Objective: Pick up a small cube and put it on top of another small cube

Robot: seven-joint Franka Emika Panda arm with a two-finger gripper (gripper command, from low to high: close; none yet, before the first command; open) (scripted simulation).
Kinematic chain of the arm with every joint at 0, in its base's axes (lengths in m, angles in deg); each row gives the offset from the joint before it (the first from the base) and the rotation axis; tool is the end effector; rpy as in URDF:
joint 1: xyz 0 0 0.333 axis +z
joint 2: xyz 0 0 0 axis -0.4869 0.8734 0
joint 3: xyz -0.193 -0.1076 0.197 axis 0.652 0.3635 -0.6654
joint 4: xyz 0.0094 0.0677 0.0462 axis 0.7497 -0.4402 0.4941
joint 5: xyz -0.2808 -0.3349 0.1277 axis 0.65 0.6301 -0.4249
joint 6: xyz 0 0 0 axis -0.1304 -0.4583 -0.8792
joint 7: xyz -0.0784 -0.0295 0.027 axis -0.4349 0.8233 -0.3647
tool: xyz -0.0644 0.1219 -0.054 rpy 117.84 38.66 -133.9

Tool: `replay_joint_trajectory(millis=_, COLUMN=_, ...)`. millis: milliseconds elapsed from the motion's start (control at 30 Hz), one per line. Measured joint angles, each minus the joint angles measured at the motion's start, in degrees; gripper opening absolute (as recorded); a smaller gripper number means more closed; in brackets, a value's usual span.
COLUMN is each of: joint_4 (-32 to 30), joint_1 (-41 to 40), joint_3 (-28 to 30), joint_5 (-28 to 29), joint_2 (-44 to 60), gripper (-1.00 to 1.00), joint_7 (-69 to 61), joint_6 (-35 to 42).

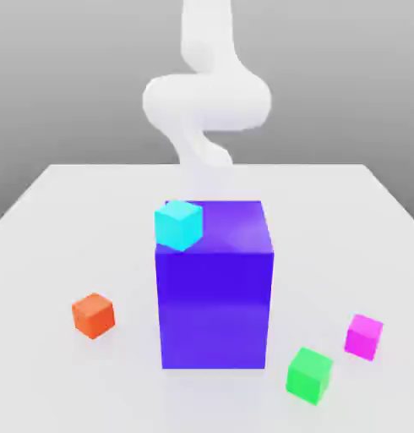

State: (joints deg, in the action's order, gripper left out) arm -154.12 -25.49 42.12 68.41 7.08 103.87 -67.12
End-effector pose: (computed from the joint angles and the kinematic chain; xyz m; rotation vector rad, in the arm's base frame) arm 0.4814 0.0259 0.6236 -2.5045 0.9238 -0.9167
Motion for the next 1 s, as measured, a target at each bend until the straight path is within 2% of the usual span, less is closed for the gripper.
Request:
replay_joint_trajectory(millis=333, joint_4=-6.6, joint_1=13.1, joint_3=-0.5, joint_5=-8.0, joint_2=18.9, gripper=0.00, joint_7=-12.5, joint_6=-9.1)
replay_joint_trajectory(millis=567, joint_4=-11.2, joint_1=19.4, joint_3=-4.3, joint_5=-10.1, joint_2=31.6, gripper=0.00, joint_7=-18.7, joint_6=-15.6)
replay_joint_trajectory(millis=733, joint_4=-14.6, joint_1=24.0, joint_3=-7.2, joint_5=-6.7, joint_2=40.4, gripper=0.00, joint_7=-19.5, joint_6=-20.7)
replay_joint_trajectory(millis=900, joint_4=-17.8, joint_1=28.0, joint_3=-6.6, joint_5=3.1, joint_2=48.9, gripper=0.00, joint_7=-15.7, joint_6=-25.9)
replay_joint_trajectory(millis=1000, joint_4=-17.3, joint_1=29.8, joint_3=-4.8, joint_5=6.4, joint_2=54.9, gripper=0.00, joint_7=-13.8, joint_6=-30.5)
